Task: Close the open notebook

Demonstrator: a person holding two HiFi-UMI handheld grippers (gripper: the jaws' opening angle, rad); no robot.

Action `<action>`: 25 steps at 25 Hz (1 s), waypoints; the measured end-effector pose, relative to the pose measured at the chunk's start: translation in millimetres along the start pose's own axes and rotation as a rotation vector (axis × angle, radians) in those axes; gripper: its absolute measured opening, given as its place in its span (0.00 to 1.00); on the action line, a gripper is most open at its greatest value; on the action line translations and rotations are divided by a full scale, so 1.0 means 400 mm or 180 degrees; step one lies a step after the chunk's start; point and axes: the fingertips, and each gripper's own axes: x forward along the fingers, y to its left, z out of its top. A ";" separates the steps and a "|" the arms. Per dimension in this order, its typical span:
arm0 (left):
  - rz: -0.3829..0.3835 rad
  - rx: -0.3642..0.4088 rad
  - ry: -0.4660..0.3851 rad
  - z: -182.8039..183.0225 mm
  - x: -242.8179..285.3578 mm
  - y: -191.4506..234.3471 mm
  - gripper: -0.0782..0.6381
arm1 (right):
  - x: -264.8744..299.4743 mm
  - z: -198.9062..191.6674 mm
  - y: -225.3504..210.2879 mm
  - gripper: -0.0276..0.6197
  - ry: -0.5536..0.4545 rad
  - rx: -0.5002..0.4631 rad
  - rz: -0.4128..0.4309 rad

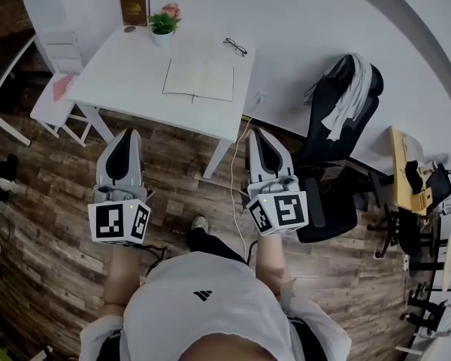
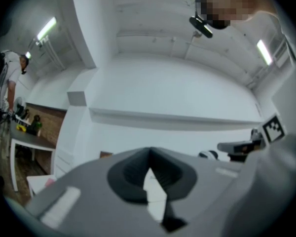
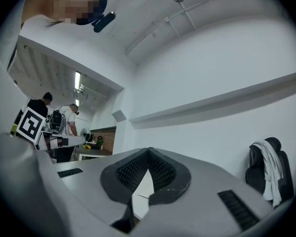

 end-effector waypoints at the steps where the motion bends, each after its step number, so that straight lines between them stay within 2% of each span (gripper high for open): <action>1: 0.0019 0.0004 -0.0006 -0.002 0.020 0.001 0.12 | 0.019 -0.003 -0.013 0.04 -0.0001 0.0003 0.0022; 14: 0.0207 0.0053 -0.0042 -0.040 0.240 -0.009 0.12 | 0.213 -0.045 -0.172 0.04 -0.0015 0.0057 0.0246; 25: 0.0290 0.0088 0.0021 -0.083 0.334 0.055 0.12 | 0.335 -0.100 -0.190 0.04 0.0050 0.0109 0.0334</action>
